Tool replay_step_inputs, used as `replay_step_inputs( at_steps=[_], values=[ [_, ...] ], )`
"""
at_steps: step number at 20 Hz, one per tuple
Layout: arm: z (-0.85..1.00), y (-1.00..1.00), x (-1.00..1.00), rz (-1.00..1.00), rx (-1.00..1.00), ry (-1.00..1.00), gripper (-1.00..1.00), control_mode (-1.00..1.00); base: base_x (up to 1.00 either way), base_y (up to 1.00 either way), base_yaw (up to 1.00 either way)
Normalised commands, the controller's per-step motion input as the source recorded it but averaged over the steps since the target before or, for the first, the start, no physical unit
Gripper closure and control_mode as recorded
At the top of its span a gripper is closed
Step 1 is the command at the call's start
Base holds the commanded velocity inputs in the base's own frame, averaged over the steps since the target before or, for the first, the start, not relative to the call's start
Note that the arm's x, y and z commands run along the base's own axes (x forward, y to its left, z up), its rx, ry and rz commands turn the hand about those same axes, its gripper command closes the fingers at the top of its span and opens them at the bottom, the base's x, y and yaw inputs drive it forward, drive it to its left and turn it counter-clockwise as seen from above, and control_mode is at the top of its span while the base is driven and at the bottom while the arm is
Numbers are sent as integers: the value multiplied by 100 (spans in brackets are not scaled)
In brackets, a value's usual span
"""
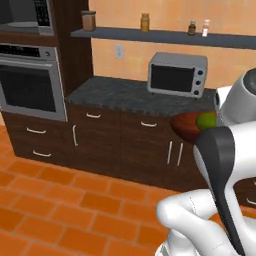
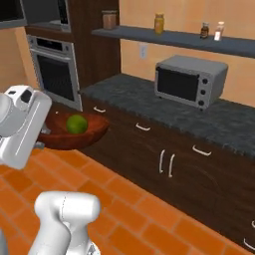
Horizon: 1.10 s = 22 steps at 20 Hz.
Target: Pick the lime from the sink and place it in the bowl. Then pick the bowl and place it in the microwave. Then close the microwave door and press the start button.
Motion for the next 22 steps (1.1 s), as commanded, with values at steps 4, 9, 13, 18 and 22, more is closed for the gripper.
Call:
replay_step_inputs(
  at_steps=[4,9,13,18,22],
  values=[
    [0,0,0,0,0,0,100,100,100,11,51],
    [0,0,0,0,0,0,100,100,100,19,53],
    [0,0,0,0,0,0,100,100,100,29,47],
    [0,0,0,0,0,0,100,100,100,19,38],
    [0,0,0,0,0,0,100,100,100,15,15]
  ],
)
